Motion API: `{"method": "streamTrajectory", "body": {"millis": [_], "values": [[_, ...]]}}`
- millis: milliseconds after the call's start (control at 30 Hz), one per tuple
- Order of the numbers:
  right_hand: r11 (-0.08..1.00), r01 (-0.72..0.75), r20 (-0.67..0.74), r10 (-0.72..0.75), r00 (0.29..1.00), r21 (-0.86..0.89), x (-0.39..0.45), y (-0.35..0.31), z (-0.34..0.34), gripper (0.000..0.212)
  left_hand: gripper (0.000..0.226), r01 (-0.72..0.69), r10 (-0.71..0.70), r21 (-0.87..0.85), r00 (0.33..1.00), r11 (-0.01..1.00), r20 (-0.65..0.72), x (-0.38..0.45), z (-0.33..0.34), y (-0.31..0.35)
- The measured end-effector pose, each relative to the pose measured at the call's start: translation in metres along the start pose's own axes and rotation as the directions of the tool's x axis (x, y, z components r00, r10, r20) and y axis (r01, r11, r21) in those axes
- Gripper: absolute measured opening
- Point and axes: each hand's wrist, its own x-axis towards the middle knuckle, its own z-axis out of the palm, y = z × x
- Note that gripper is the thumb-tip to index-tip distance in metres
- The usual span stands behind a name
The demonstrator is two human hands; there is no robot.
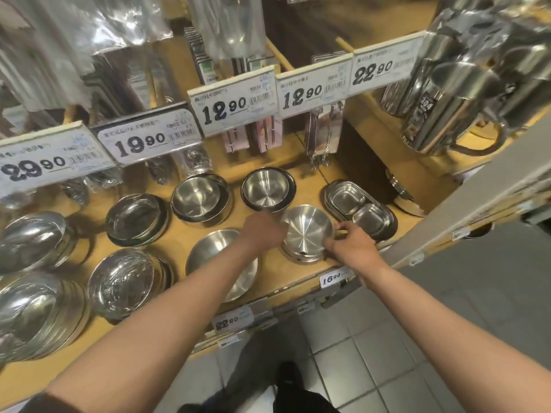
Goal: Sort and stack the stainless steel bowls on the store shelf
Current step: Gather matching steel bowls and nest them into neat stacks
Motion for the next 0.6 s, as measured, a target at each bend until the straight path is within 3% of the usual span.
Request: {"method": "streamTrajectory", "body": {"millis": [67, 200, 300, 433, 600], "values": [[0.995, 0.062, -0.008, -0.062, 0.998, -0.073, 0.004, -0.002, -0.001, 0.022, 0.026, 0.001, 0.002, -0.108, 1.000, 0.994, 0.028, 0.007, -0.001, 0.000], [0.989, 0.102, -0.027, -0.106, 0.994, -0.105, 0.014, -0.008, -0.002, 0.009, 0.014, 0.034, -0.028, -0.227, 0.999, 0.973, 0.031, 0.015, 0.001, -0.005], [0.985, 0.123, -0.037, -0.128, 0.991, -0.121, 0.020, -0.009, -0.003, 0.011, 0.023, 0.077, -0.073, -0.378, 0.997, 0.922, 0.025, 0.017, 0.004, -0.007], [0.977, 0.177, 0.008, -0.177, 0.984, -0.115, 0.021, -0.009, -0.005, 0.013, 0.005, 0.122, -0.100, -0.505, 0.992, 0.854, 0.071, 0.013, 0.010, -0.011], [0.977, 0.196, 0.054, -0.192, 0.980, -0.082, 0.018, -0.014, -0.006, 0.016, 0.011, 0.140, -0.130, -0.596, 0.990, 0.791, 0.059, 0.011, 0.016, -0.017]]}}
